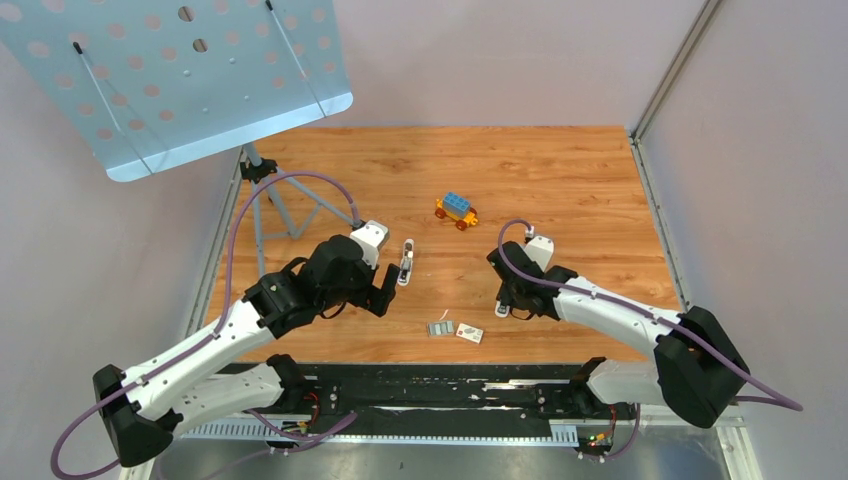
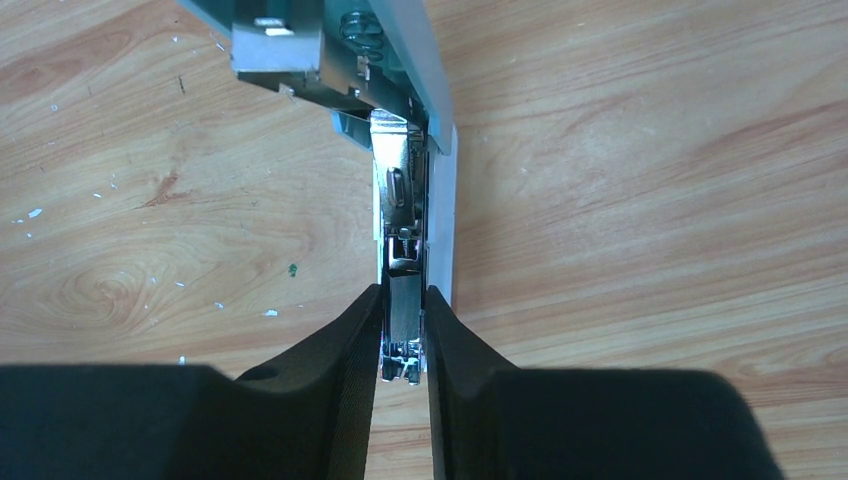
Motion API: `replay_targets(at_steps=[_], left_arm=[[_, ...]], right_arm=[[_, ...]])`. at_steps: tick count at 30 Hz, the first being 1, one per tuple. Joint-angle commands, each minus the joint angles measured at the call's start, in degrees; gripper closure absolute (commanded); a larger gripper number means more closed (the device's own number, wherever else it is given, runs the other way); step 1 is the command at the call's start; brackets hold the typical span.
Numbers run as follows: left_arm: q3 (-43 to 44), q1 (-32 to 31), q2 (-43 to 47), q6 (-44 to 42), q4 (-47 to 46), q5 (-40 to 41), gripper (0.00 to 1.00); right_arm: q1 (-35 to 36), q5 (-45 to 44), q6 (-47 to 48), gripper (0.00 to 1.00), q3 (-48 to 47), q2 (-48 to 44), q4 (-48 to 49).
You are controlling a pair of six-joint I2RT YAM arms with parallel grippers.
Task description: Load the staples into the stapler
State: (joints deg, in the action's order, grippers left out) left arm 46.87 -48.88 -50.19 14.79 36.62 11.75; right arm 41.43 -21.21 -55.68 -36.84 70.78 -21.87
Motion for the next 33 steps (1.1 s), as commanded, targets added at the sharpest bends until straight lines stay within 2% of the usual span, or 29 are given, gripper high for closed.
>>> replay_targets(at_steps=[1,5,11,33], left_arm=[[-0.86,0.19,1.11,-0.37,0.57,0.51,0.00],[-0.82,0.19,1.44,-0.24,0.77,1.44,0.00],[-1.16,0.20,2.63,0.16,0.92,3.14,0.00],[-1.34,0.19,2.39,0.07,0.51,2.40,0.00]], right_arm=[[-0.83,0.11,1.16,0.73,-1.33,0.02,-3.47],[-0.88,0.10,2.41,0.70,-2.15,-1.60,-4.57],[-0.98,-0.93,4.54,0.71,-2.01,-3.20,-4.85],[-2.08,-0.92,5.65,0.71,-1.88,0.20,-3.18]])
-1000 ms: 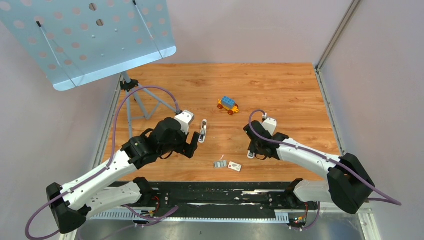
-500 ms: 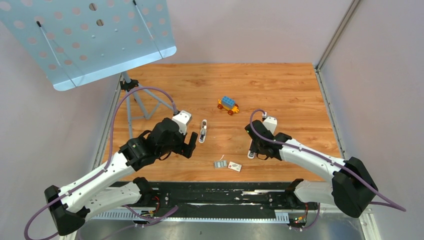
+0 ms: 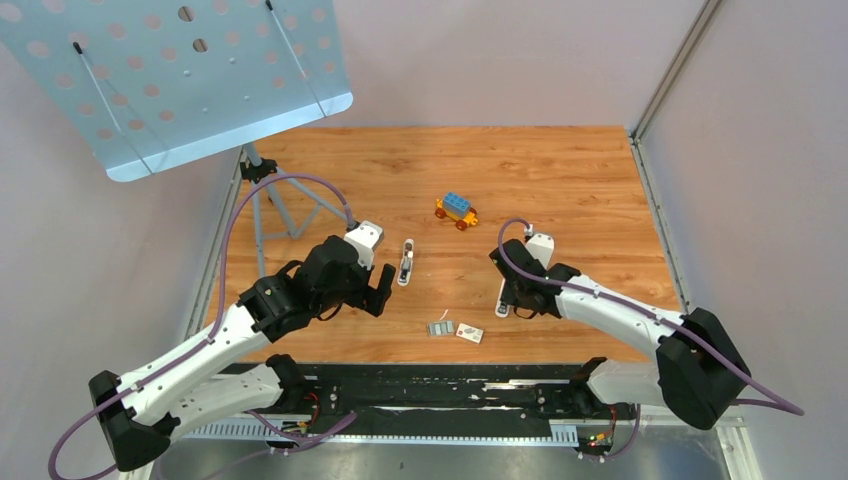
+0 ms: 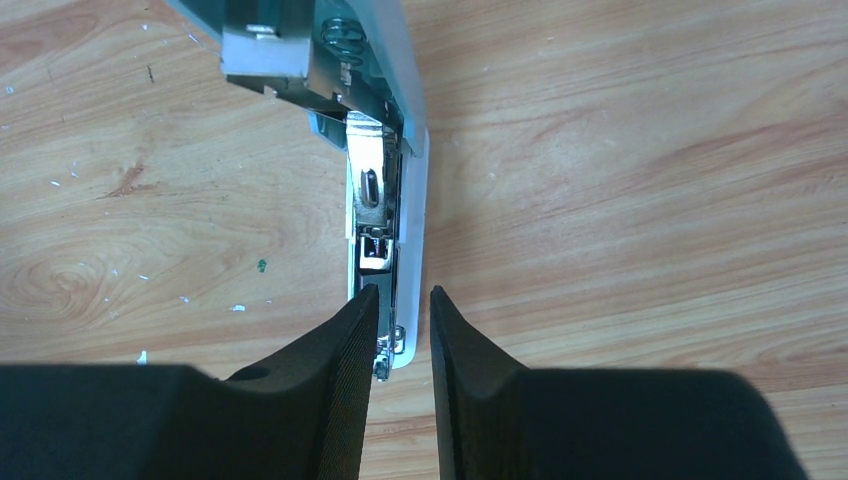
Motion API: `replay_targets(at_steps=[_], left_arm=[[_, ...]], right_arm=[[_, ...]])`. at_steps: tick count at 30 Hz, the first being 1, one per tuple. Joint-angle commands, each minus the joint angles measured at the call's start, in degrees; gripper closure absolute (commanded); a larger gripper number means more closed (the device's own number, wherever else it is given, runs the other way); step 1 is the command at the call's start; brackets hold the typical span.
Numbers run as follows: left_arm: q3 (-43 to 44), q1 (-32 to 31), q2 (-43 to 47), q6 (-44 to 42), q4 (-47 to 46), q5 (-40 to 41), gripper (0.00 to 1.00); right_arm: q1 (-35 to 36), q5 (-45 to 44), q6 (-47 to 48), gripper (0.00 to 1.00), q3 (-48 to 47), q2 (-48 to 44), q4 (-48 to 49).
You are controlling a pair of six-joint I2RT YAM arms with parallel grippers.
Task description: Load the staples into the stapler
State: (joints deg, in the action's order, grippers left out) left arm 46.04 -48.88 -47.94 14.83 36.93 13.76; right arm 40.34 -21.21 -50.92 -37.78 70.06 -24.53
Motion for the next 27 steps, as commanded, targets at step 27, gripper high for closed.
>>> replay_targets(at_steps=[27], left_arm=[[-0.51,0.17,-0.17,-0.20,-0.08,0.02,0.00]], right_arm=[[-1.13,2.35,1.88,0.72,-0.54,-1.91,1.69]])
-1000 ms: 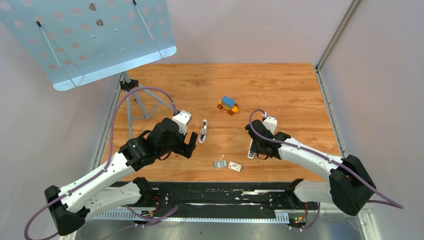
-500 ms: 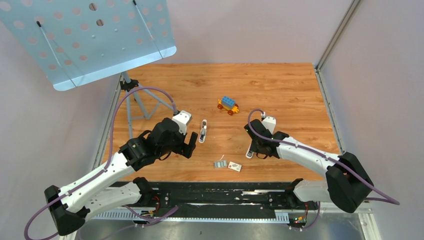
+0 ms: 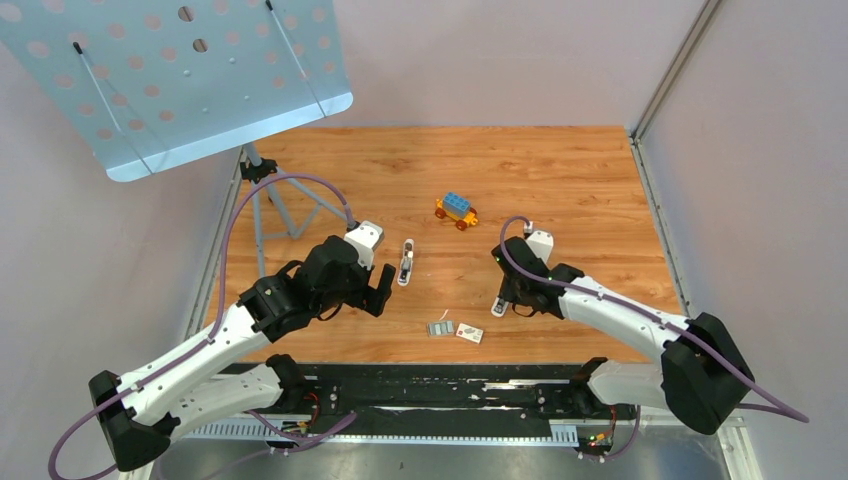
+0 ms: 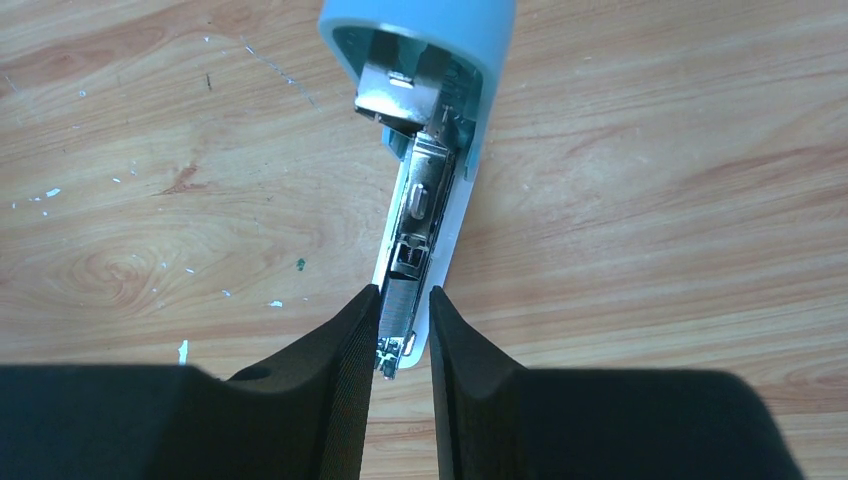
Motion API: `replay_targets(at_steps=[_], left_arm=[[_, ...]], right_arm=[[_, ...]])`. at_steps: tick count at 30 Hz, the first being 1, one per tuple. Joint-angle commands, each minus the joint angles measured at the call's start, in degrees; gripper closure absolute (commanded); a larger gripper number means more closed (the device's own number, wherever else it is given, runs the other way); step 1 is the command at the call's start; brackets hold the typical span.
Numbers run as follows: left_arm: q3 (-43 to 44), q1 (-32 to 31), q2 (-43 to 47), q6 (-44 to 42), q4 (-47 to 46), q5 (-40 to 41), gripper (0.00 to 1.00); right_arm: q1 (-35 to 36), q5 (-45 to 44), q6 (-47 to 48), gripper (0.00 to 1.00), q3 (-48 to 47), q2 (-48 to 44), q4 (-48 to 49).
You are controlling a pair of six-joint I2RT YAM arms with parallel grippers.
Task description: Load the staples into the stapler
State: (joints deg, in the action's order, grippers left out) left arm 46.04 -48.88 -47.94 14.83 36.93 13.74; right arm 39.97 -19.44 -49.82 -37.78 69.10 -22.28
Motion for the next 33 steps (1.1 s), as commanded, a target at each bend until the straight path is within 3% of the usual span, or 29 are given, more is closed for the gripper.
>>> replay_targets(at_steps=[1,17,29,33], left_arm=[[-0.51,0.19,-0.21,-0.16,-0.08,0.06,0.00],[-0.60,0.19,-0.17,-0.13,0.12,0.39,0.00],[-0.67,0.19,-0.32,-0.16,0.19,0.49,0.00],[-0.64,0.19,-0.41,-0.12,0.07,0.48,0.00]], right_arm=[[-0.77,0.63,0.72,0.72,-0.28,-0.71,-0.51],[-0.76,0.98,-0.10,0.72,1.65,2.87,0.76],[-0.77,0.83,3.09,0.80,-1.54,-0.73,-2.71],[-0.77,0.48,3.42,0.67,-1.83,-1.79,-3.88]])
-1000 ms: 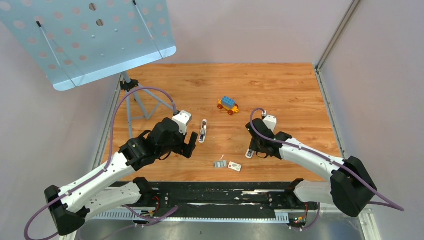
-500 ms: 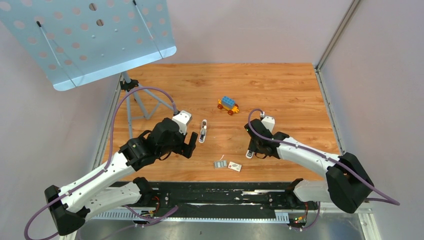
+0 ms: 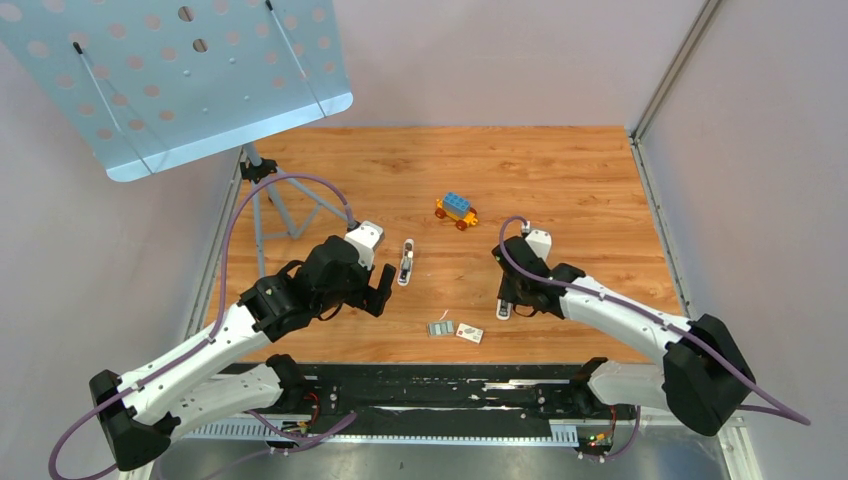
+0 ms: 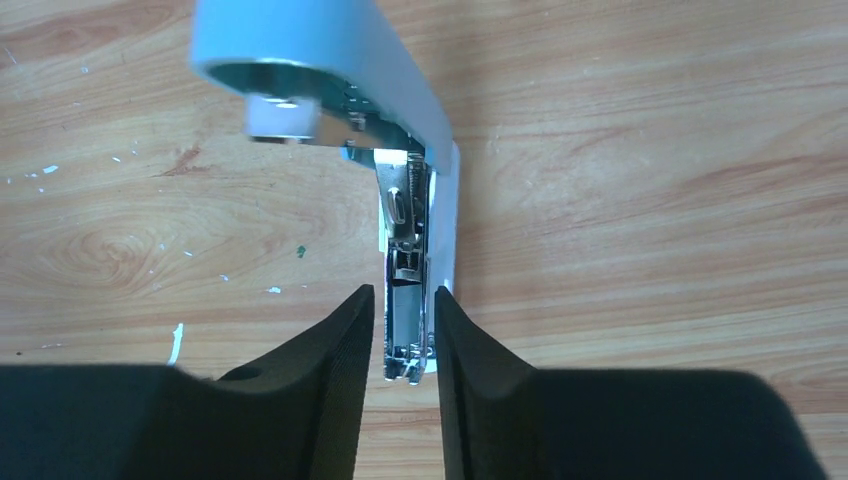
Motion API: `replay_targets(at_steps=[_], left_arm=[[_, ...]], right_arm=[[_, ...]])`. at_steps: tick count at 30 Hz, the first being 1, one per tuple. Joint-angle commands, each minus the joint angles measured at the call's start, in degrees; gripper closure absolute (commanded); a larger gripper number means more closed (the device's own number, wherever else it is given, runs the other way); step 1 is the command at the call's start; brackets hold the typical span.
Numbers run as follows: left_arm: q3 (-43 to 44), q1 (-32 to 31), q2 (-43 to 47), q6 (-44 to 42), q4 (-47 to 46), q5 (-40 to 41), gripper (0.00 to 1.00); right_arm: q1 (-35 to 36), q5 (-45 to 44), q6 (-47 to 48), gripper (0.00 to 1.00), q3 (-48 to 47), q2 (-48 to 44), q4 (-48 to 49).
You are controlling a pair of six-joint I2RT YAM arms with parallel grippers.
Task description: Load the staples into the stapler
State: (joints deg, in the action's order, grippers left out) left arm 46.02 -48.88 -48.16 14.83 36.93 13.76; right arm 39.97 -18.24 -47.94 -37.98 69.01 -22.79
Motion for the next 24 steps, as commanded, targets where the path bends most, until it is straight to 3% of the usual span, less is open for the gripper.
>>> replay_targets(at_steps=[1,5,9,15,20,24], left_arm=[[-0.59,0.19,-0.26,-0.15,0.03,0.48,0.00],[-0.58,0.19,-0.47,-0.18,0.18,0.48,0.00],[-0.66,0.19,-0.44,-0.14,0.19,0.56,0.00],[-0.56,0.19,-0.53,-0.16,0.18,0.57,0.00],[-0.53,0.19,-0.45,0.00,0.33,1.50,0.00],[0.00,0.26,-0.14,1.11,-0.25,1.17,0.00]], right_arm=[[-0.73,-0.88,1.42,0.63,-1.52,-1.55,-3.40],[-0.77,-1.05,1.13,0.53,-1.14,0.50,-3.14],[-0.76,0.21,1.53,0.55,-0.83,2.79,-1.46],[-0.72,0.59,2.47,0.65,-1.08,5.84,-0.50],[-0.77,-0.45,5.28,0.85,-2.25,4.49,-1.22],[-0.72,-1.25,10.09,0.89,-3.09,0.01,-0.32]])
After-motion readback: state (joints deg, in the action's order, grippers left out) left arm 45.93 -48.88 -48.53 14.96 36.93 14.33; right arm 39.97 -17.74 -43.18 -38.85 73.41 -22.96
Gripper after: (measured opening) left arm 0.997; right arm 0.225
